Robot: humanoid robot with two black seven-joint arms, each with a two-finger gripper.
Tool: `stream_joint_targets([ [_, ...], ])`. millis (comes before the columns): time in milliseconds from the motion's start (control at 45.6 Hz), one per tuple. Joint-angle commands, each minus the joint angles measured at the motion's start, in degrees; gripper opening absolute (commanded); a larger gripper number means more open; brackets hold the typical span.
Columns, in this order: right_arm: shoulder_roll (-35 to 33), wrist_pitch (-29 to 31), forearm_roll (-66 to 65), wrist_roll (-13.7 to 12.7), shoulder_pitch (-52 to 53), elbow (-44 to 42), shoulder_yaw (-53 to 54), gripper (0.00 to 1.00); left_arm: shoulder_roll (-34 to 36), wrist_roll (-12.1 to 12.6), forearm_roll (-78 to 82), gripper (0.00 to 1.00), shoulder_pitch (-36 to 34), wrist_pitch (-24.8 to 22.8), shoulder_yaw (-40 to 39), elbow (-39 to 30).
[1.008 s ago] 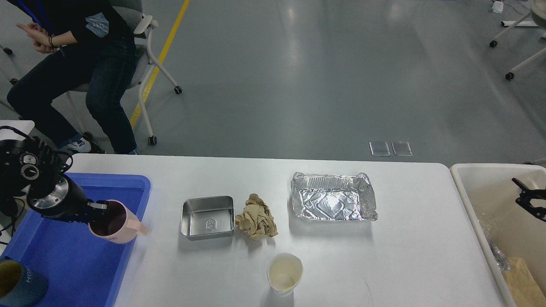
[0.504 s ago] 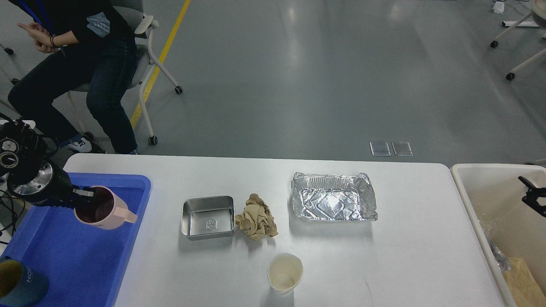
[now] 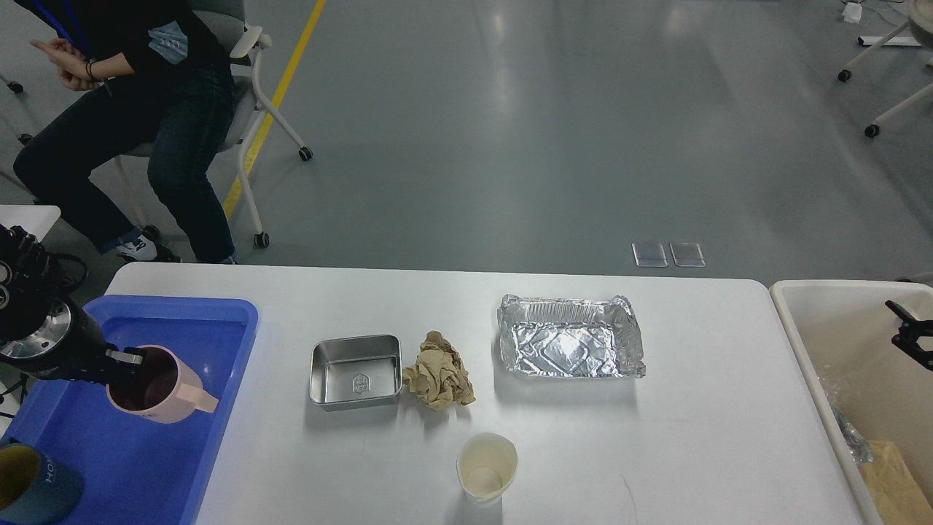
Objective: Tidy desktop
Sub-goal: 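Lower the pink mug onto the blue tray with the left gripper, then slide the pink mug toward the robot with the left gripper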
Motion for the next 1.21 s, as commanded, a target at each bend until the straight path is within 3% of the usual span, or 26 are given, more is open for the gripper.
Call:
stream_joint_targets([
  [0,0.1,0.0,0.0,0.0,-0.1,0.0,-0.1,1.00,0.3,0.1,0.0,0.00,0.2,0.0,0.9,-0.1],
  [679,0.0,0.1,0.0,-0.1,-0.2,0.0,-0.3,1.00,-0.7,1.5,0.2,0.00,2.6,0.0,4.0,-1.1],
  [833,0.0,0.4,0.0,0.0,-0.4,0.0,-0.3,1.00,-1.9,3.5,0.1,0.00,2.6,0.0,5.3,-1.1],
  [1184,0.1,0.5,0.0,0.0,-0.6,-0.1,-0.2,1.00,-3.1,4.4,0.3,0.00,4.0,0.0,5.5,-1.1],
])
